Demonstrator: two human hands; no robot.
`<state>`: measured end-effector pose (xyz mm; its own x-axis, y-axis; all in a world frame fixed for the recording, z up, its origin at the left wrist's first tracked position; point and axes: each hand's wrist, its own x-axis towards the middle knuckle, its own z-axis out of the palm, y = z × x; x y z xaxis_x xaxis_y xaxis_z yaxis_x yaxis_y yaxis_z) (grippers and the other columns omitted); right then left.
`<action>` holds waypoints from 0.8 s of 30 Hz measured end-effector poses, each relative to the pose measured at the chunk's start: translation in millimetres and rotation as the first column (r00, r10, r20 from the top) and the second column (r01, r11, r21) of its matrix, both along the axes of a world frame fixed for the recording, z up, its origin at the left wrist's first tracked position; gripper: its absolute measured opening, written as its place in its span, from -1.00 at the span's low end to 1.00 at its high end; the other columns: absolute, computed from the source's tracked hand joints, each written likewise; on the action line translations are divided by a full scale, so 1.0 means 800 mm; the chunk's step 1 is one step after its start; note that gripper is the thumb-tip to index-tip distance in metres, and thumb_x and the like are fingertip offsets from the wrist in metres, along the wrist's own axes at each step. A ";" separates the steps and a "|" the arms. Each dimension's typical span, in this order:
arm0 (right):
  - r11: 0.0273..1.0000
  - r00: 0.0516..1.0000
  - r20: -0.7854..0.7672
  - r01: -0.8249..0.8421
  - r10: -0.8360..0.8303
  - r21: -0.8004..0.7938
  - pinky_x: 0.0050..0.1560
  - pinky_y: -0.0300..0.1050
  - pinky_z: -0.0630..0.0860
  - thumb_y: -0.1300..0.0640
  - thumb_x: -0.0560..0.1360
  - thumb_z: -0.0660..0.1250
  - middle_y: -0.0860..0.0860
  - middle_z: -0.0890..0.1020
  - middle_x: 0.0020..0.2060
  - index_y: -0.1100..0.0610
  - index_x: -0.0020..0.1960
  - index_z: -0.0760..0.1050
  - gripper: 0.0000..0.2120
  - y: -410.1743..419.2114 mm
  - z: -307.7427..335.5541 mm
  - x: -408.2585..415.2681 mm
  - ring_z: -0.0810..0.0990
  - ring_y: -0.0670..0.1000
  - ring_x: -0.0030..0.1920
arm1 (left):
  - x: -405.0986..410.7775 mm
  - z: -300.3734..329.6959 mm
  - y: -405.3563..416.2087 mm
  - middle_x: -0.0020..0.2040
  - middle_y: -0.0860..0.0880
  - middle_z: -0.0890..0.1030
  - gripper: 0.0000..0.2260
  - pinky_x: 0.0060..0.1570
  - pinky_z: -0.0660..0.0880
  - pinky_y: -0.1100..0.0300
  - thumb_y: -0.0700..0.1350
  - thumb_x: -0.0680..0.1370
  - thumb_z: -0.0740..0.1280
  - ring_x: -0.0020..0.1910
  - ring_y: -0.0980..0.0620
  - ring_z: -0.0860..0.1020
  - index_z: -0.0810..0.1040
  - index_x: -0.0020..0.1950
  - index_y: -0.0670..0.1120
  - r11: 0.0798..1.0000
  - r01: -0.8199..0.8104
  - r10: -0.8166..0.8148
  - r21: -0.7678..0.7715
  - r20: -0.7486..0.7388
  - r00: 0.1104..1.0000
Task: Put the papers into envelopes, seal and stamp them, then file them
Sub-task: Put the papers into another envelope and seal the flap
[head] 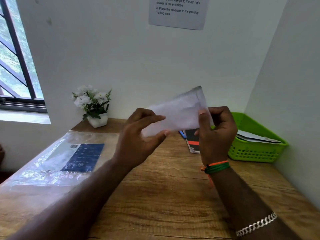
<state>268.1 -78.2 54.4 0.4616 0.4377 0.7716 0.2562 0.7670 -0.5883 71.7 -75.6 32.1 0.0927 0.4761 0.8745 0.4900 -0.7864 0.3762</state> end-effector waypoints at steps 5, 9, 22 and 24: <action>0.957 0.843 0.498 0.064 -0.203 0.283 -0.05 -0.20 0.50 0.36 0.46 0.45 0.14 0.61 -0.11 0.30 -0.12 0.56 -0.93 -0.025 -0.005 -0.027 0.60 0.09 -0.06 | 0.011 0.015 -0.028 0.15 -0.08 0.69 -0.58 0.05 0.64 0.14 0.03 0.51 0.47 0.16 -0.05 0.68 0.61 0.29 -0.15 0.882 0.422 -0.304 -0.210 0.429 0.851; 0.976 0.690 0.697 0.073 -0.197 0.203 0.00 -0.02 0.50 0.20 0.49 0.47 0.12 0.62 0.02 0.24 -0.01 0.62 -0.87 -0.011 -0.031 -0.053 0.55 0.08 0.08 | 0.009 0.018 -0.025 0.02 -0.11 0.73 -0.68 -0.02 0.68 -0.04 -0.02 0.53 0.46 0.02 -0.08 0.72 0.65 0.17 -0.21 0.855 0.410 -0.186 -0.316 0.551 0.814; 0.682 0.830 0.409 0.549 -0.379 -0.483 0.15 0.06 0.50 -0.04 0.44 0.40 0.06 0.58 0.17 -0.04 0.14 0.58 -0.71 0.058 -0.035 0.063 0.54 0.16 0.14 | -0.072 0.010 0.040 0.01 -0.13 0.75 -0.89 -0.07 0.66 -0.04 -0.17 0.64 0.35 -0.01 -0.11 0.73 0.61 0.12 -0.17 0.517 0.578 0.253 -0.631 0.758 0.601; 0.735 0.996 0.061 0.093 -0.069 -0.672 -0.04 0.03 0.62 0.10 0.48 0.44 0.15 0.66 0.04 0.06 0.12 0.55 -0.76 0.064 -0.041 0.069 0.65 0.13 -0.09 | -0.085 0.005 0.047 0.03 -0.17 0.73 -0.87 -0.04 0.67 -0.07 -0.20 0.63 0.36 0.03 -0.13 0.70 0.60 0.14 -0.21 0.464 0.572 0.279 -0.676 0.725 0.630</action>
